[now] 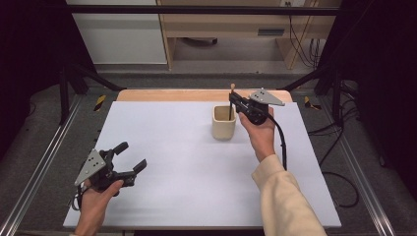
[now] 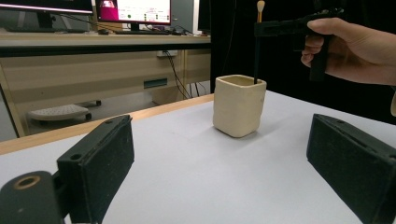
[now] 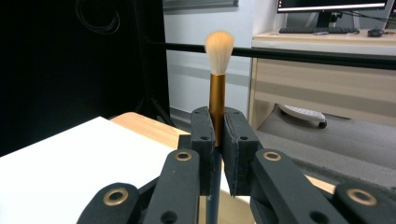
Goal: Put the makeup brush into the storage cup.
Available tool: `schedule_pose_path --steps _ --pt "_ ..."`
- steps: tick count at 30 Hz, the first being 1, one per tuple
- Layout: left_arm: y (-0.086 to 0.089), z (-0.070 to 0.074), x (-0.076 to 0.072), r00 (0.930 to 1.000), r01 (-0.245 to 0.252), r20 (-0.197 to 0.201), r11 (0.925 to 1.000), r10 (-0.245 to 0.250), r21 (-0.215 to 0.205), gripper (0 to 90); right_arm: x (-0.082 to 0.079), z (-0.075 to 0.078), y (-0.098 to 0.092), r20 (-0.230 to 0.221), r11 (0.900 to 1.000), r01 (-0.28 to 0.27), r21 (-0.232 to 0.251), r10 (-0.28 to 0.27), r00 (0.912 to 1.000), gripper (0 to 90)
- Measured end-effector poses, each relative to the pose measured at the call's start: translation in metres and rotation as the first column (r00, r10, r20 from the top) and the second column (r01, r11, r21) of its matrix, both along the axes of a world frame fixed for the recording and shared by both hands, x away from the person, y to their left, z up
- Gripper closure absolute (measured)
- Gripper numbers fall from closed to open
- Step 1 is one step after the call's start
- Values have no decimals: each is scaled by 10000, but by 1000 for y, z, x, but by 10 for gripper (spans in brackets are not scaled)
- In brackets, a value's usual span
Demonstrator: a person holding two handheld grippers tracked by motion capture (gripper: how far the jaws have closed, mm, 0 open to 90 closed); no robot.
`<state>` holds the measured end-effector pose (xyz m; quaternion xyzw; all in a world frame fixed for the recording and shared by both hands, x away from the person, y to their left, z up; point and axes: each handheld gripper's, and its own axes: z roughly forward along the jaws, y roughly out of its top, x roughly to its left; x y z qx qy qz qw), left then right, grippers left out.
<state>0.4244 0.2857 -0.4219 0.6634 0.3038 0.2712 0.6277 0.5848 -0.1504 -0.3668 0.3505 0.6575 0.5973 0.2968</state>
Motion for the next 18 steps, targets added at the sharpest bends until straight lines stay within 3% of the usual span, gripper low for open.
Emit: schedule_pose_path --steps 18 --pt "0 -1 0 10000 -1 -36 10000 1 -6 69 -4 -16 -1 -342 9996 -51 -266 42 9994 835"
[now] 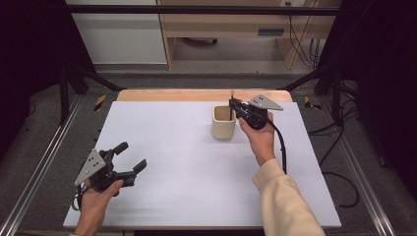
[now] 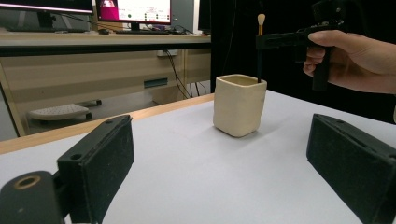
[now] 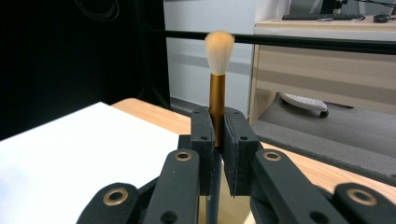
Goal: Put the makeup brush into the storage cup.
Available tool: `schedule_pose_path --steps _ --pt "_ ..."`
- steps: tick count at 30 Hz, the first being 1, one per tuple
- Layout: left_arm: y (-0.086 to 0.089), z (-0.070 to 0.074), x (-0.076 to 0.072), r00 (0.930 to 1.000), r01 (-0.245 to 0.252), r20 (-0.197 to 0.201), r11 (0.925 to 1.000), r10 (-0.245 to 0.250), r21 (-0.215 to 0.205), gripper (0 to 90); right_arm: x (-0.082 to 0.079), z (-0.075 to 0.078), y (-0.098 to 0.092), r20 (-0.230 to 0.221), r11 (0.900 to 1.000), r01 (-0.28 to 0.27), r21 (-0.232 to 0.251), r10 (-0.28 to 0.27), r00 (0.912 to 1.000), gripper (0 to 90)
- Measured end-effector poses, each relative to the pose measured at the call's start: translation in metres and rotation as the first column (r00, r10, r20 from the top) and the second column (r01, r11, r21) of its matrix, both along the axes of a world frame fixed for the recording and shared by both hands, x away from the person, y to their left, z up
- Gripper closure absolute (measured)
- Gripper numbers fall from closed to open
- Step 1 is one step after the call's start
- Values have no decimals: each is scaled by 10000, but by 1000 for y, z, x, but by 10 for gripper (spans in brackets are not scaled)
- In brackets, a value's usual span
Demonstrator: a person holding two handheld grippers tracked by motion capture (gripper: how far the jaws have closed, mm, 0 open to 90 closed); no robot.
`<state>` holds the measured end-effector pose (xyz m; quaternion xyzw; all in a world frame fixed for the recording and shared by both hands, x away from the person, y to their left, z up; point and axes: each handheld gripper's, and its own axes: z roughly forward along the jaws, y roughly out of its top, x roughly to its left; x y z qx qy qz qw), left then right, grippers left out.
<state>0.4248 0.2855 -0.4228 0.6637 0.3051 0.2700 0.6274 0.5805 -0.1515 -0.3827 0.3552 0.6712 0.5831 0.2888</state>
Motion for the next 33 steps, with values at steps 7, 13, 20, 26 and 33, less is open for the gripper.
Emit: schedule_pose_path --steps 7,13,20,26,33 --pt "1 0 0 10000 -28 10 10000 28 8 69 -8 -1 1 -461 9991 -214 -365 197 9987 537" --pt "0 0 0 10000 1 -15 10000 -1 81 69 -20 4 -4 -511 9988 -204 -456 181 9985 377" --pt "2 -2 1 10000 -46 -62 10000 46 -13 67 -30 7 -5 -354 9976 -38 -694 14 9994 228" --pt "6 -3 2 9999 -146 -67 9998 145 -167 64 -33 10 -2 -397 9976 106 -686 -133 9991 146" --pt "8 -6 3 9996 -215 -176 9995 211 -217 51 -31 10 3 -575 9977 39 -675 -78 9983 91"
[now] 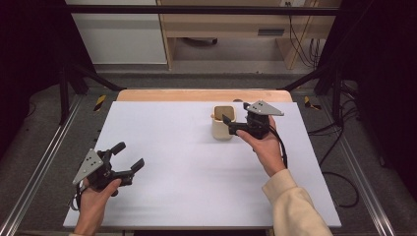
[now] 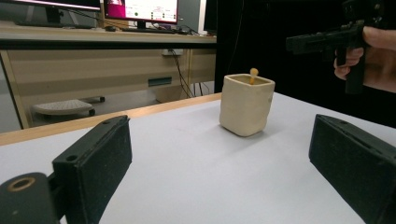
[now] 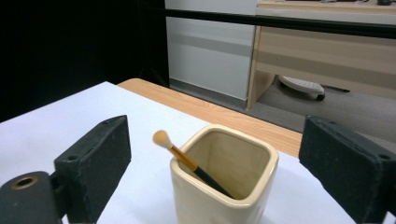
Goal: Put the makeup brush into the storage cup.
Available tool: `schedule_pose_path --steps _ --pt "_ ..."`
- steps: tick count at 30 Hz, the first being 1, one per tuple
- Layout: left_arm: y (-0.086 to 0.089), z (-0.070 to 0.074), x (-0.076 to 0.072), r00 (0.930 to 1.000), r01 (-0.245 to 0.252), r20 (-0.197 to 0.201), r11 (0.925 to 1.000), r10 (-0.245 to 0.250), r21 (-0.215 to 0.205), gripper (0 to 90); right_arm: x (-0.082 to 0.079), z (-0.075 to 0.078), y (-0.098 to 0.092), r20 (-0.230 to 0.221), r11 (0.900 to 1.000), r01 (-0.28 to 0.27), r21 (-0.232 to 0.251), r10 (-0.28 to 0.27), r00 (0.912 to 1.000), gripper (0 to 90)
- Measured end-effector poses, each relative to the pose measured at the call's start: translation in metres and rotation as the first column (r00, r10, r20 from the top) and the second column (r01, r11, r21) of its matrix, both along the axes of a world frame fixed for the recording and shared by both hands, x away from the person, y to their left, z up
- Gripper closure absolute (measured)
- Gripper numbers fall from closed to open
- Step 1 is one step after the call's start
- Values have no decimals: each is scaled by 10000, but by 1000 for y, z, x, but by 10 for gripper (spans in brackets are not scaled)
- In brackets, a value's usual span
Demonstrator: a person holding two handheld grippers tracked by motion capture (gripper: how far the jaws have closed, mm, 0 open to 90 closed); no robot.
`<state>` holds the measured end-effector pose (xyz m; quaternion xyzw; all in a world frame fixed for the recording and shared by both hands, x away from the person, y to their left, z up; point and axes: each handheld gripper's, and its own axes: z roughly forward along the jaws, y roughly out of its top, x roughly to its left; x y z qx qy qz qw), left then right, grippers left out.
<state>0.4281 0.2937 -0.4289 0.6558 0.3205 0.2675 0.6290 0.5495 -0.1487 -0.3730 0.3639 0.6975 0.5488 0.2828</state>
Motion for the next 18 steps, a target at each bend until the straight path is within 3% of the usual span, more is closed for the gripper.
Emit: schedule_pose_path --steps 5,18 --pt "-1 -2 1 10000 24 -65 10000 -24 22 43 -1 5 1 -57 9998 -14 197 15 10000 73" --pt "-1 -1 -1 10000 53 -29 9999 -52 96 22 -11 10 -4 -25 9999 118 34 -117 9999 61"
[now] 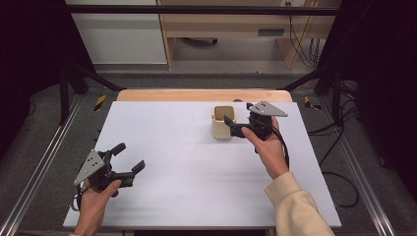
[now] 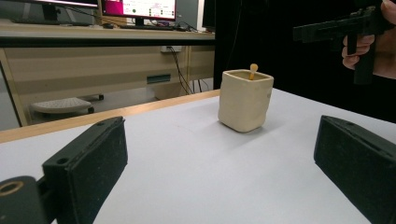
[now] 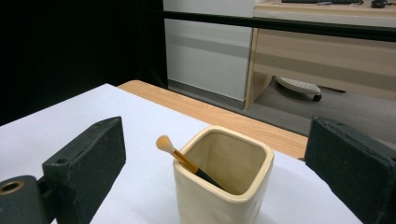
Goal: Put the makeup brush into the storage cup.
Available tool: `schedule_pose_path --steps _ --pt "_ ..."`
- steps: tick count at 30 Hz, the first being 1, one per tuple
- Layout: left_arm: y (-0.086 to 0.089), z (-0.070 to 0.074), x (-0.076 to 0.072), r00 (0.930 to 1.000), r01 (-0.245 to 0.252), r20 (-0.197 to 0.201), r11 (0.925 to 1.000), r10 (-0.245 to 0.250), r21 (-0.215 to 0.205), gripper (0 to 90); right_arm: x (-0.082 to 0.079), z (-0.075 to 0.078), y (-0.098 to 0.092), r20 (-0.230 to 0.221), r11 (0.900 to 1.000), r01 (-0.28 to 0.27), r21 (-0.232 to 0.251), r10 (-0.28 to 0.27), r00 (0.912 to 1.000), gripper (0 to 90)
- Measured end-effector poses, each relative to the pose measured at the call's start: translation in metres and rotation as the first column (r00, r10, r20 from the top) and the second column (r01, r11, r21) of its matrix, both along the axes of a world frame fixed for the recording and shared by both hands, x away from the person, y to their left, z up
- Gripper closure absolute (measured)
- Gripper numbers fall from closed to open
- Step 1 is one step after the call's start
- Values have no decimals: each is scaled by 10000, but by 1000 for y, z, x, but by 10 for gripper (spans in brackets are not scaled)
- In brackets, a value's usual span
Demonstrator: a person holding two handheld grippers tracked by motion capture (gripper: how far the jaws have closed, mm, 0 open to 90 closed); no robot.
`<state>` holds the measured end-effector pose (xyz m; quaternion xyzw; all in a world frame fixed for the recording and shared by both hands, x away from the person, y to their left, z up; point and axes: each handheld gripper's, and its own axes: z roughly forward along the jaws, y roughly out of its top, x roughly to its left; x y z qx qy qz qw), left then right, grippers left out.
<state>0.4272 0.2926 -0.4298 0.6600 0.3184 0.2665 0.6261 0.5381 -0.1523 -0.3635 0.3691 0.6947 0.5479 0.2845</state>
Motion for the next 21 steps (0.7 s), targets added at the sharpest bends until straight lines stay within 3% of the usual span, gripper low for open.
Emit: schedule_pose_path --steps 6,17,21 --pt "2 0 0 10000 -23 -17 10000 23 16 22 -5 5 -6 168 9999 110 -61 -109 9998 70" --pt "4 0 -2 10000 25 6 9999 -25 121 19 -20 5 -33 412 9995 117 309 -130 9991 85" --pt "4 1 -3 9999 -40 119 9999 39 141 19 -25 4 -42 288 9989 16 477 -30 9996 78"
